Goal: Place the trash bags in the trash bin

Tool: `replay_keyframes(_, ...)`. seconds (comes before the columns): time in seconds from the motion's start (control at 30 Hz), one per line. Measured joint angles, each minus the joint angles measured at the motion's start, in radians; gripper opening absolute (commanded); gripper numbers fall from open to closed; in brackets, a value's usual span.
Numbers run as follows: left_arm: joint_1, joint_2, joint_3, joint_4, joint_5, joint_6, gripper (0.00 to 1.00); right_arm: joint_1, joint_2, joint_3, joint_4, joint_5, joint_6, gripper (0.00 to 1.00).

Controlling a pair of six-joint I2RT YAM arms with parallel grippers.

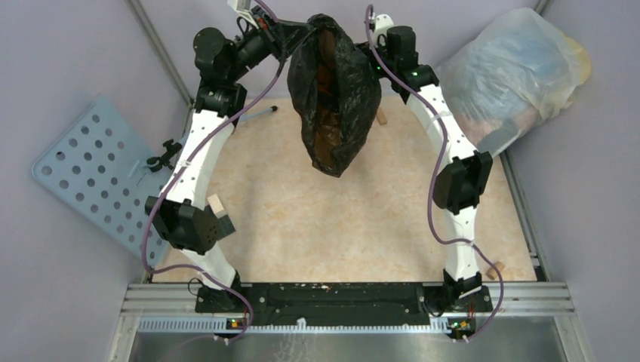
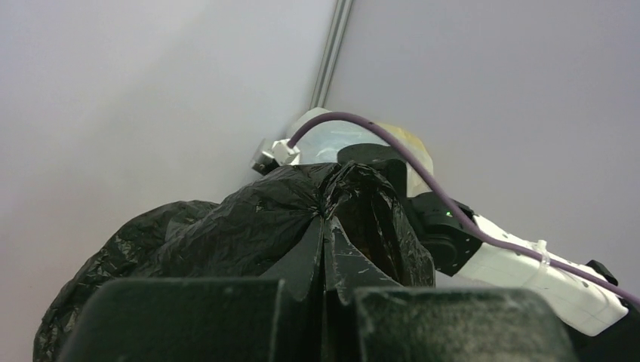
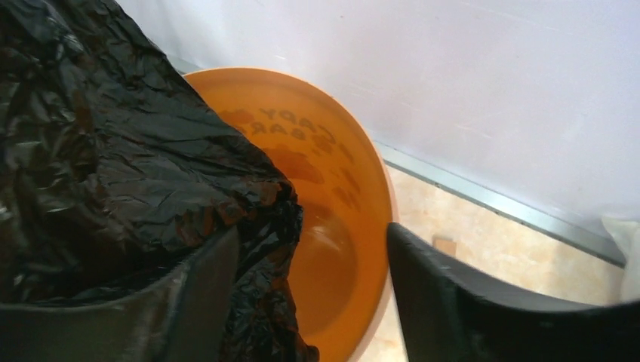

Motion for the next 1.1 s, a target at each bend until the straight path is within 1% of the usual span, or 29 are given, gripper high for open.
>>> replay_keyframes(0.17,0.023,0.011,0.0,0.019,0.008,-0.012,0.0,-0.014,-0.016,0.03,-0.03,0.043,0.01,0.82)
replay_keyframes(0.37,0.047,0.021,-0.001,0.025,0.021,-0.02,0.0,-0.039,-0.016,0.053,-0.058,0.079,0.039,0.83)
replay_keyframes(0.77,0.084,0.028,-0.025,0.039,0.025,-0.027,0.0,-0.043,0.014,0.051,-0.106,0.044,0.088,0.82)
replay_keyframes(0.83,0.088,0.032,-0.027,0.039,0.026,-0.031,0.0,-0.043,0.023,0.035,-0.116,0.031,0.093,0.78)
replay_keyframes(0.9,0.09,0.035,-0.038,0.045,0.029,-0.039,0.0,-0.043,0.023,0.005,-0.119,0.022,0.099,0.69)
replay_keyframes(1.07,0.091,0.04,-0.08,0.054,0.044,-0.051,0.0,-0.043,0.023,-0.083,-0.135,0.005,0.108,0.42)
replay_keyframes(1.1,0.09,0.043,-0.088,0.057,0.045,-0.053,0.0,-0.043,0.023,-0.088,-0.138,0.003,0.114,0.38)
